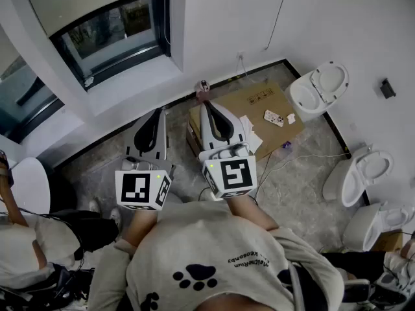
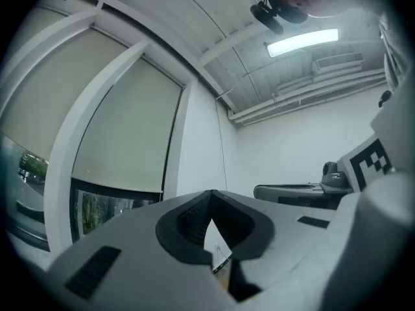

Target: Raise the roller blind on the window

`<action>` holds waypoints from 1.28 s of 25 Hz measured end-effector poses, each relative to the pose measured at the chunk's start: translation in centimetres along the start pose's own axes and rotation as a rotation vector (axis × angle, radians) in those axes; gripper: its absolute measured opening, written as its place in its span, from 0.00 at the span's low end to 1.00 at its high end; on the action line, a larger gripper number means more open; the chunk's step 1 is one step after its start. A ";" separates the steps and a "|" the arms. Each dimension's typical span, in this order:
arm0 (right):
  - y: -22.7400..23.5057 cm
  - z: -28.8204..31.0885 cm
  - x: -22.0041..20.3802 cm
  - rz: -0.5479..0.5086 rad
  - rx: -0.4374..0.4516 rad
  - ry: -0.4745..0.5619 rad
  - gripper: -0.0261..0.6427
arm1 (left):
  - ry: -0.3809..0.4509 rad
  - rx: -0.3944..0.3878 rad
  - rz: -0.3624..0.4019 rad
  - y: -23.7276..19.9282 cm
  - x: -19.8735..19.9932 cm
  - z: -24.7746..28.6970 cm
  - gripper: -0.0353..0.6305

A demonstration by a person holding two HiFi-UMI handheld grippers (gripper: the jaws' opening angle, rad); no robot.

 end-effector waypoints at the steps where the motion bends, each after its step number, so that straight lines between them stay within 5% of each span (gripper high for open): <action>1: 0.1 0.4 0.0 -0.005 -0.004 0.006 0.05 | 0.002 -0.002 0.002 -0.2 0.0 0.3 0.06; 14: 1.4 5.7 -0.7 0.017 -0.009 0.072 0.05 | -0.001 -0.037 0.009 -3.5 -0.5 5.4 0.06; 32: 2.2 23.4 -2.1 0.017 -0.107 0.023 0.05 | -0.047 -0.134 -0.008 -17.4 1.2 18.2 0.06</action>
Point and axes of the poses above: the fingertips, and each gripper's own axes: z forward along the fingers, y to its right, x out of its top, the point moved 6 cm from there along -z, backward along the fingers, and after that the axes turned 10 degrees about -z, right-handed, at the moved point
